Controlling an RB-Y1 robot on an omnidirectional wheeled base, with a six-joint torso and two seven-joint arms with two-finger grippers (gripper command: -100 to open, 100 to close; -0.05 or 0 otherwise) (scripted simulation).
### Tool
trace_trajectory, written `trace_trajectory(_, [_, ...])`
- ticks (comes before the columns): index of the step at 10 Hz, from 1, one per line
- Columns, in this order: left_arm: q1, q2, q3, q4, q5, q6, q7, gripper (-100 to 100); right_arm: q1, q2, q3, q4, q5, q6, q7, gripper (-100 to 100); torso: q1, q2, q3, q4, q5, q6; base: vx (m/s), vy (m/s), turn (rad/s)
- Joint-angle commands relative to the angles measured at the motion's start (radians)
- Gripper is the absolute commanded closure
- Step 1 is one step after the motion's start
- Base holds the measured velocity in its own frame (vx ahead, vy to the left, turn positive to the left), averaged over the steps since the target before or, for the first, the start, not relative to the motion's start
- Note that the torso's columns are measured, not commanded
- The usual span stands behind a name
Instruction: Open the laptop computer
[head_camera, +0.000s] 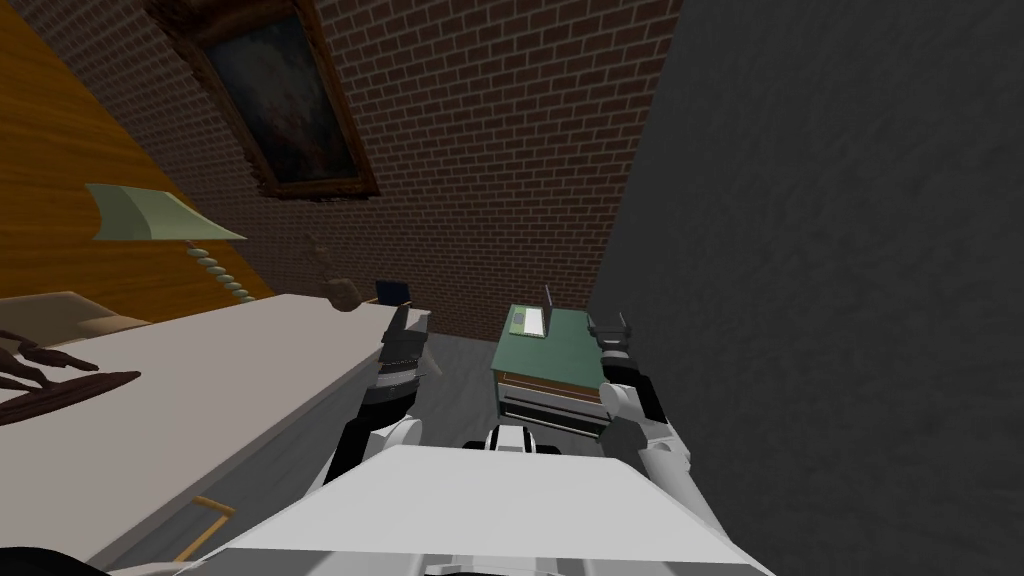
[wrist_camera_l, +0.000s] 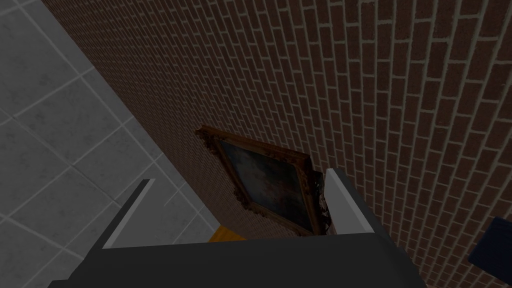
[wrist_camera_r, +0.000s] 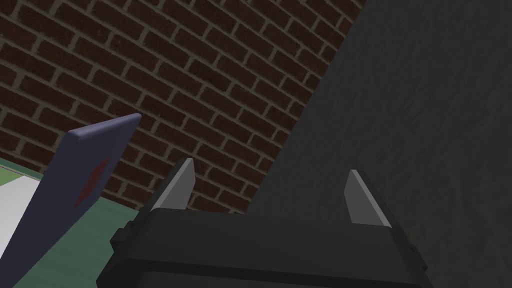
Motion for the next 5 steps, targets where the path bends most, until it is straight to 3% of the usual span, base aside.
trace_trajectory(1, [0.000, 0.000, 0.000, 0.000, 0.000, 0.000, 0.000, 0, -0.030, 0.000, -0.010, 0.033, -0.053, 0.019, -0.060, -100, 0.000, 0.000, 0.000, 0.000, 0.000, 0.000, 0.013, -0.003, 0.027])
trace_trajectory(2, [0.000, 0.000, 0.000, 0.000, 0.000, 0.000, 0.000, 0, -0.057, 0.000, -0.018, 0.064, -0.094, 0.035, -0.097, -100, 0.000, 0.001, 0.000, 0.000, 0.000, 0.000, 0.014, -0.005, 0.051])
trace_trajectory(5, [0.000, 0.000, 0.000, 0.000, 0.000, 0.000, 0.000, 0, -0.084, 0.001, -0.027, 0.094, -0.136, 0.050, -0.148, -100, 0.000, 0.000, 0.000, 0.000, 0.000, 0.000, 0.012, -0.005, 0.044])
